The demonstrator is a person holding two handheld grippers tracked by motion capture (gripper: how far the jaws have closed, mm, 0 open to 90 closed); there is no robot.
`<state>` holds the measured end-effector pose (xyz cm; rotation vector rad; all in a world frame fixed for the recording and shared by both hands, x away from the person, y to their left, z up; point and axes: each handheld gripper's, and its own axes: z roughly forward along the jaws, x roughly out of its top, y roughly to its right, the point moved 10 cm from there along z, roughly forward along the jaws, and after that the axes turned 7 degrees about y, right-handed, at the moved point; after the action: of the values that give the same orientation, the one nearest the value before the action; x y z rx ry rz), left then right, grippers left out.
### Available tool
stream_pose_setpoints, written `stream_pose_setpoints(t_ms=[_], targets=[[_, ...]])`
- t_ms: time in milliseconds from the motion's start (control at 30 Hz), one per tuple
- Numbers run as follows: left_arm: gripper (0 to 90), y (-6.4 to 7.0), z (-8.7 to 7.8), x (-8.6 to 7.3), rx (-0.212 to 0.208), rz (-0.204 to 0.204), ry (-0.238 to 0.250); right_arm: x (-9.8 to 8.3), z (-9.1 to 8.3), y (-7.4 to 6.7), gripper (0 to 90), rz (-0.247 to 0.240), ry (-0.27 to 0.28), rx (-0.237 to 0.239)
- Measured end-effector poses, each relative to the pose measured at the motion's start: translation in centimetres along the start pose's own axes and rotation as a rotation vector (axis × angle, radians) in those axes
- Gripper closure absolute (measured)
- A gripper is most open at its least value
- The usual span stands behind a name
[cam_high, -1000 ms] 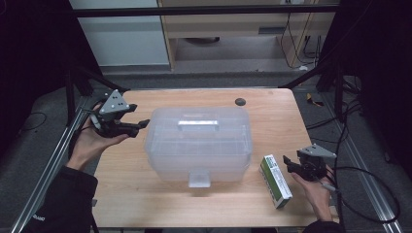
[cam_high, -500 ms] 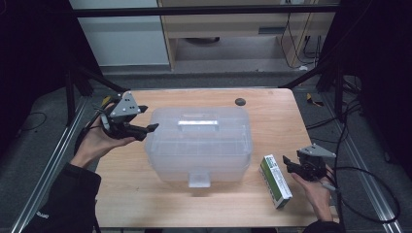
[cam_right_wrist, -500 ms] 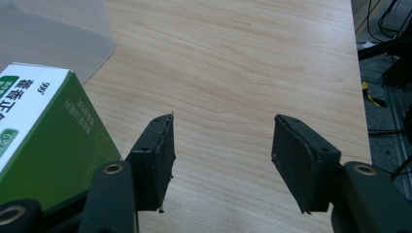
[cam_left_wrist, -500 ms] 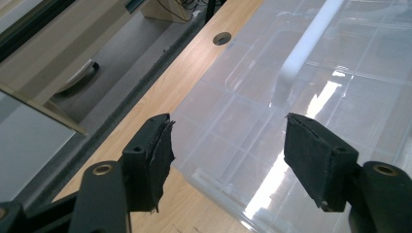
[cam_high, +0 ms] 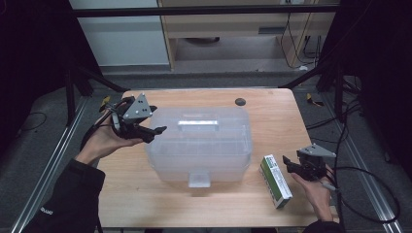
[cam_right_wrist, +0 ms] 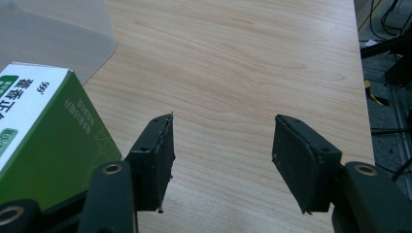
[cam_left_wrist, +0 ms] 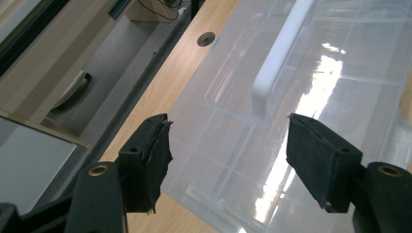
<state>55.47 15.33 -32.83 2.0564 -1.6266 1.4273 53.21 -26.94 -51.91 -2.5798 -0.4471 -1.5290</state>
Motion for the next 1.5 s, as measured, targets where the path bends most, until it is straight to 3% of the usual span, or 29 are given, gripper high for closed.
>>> stream_pose_setpoints(t_ms=[33,67,133,467,633,900,1500], targets=[[32.0,0.0,0.0,0.0,0.0,0.0,0.0,0.0,0.0,0.0,41.0,0.0,0.0,0.0],[32.0,0.3,-0.1,0.0,0.006,-0.025,-0.029,0.0,0.0,0.0,40.9,0.0,-0.002,0.001],[31.8,0.3,0.1,0.5,-0.011,-0.001,-0.013,0.0,0.1,0.0,40.9,-0.002,-0.003,0.004],[31.3,1.0,0.8,1.3,-0.032,-0.006,-0.047,-0.1,0.0,-0.2,40.4,0.001,-0.013,0.01],[31.3,1.4,1.8,1.5,-0.054,0.027,-0.056,-0.2,0.0,-0.2,40.3,0.002,-0.012,0.013],[31.4,1.9,2.7,2.1,-0.078,0.034,-0.042,-0.2,0.1,-0.4,40.5,0.006,-0.012,0.028],[33.6,2.6,4.6,2.0,-0.111,0.058,-0.063,-0.3,0.1,-0.5,40.9,0.008,-0.023,0.029]])
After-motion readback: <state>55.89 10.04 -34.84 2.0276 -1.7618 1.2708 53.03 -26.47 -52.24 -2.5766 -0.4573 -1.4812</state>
